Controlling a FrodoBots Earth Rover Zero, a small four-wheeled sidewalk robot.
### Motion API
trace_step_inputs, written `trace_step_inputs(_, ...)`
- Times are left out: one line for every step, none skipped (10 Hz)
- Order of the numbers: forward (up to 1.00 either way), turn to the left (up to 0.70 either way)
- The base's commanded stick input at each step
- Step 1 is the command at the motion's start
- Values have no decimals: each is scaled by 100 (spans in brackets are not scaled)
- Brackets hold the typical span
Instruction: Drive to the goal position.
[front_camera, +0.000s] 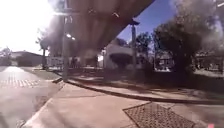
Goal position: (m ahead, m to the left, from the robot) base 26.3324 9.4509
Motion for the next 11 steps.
trace_step_inputs(100,1)
trace_step_inputs(100,1)
trace_step_inputs(100,41)
trace_step_inputs(100,41)
trace_step_inputs(100,41)
trace_step_inputs(100,25)
trace_step_inputs(100,8)
trace_step_inputs(100,1)
trace_step_inputs(100,1)
trace_step_inputs(100,1)
trace_step_inputs(100,1)
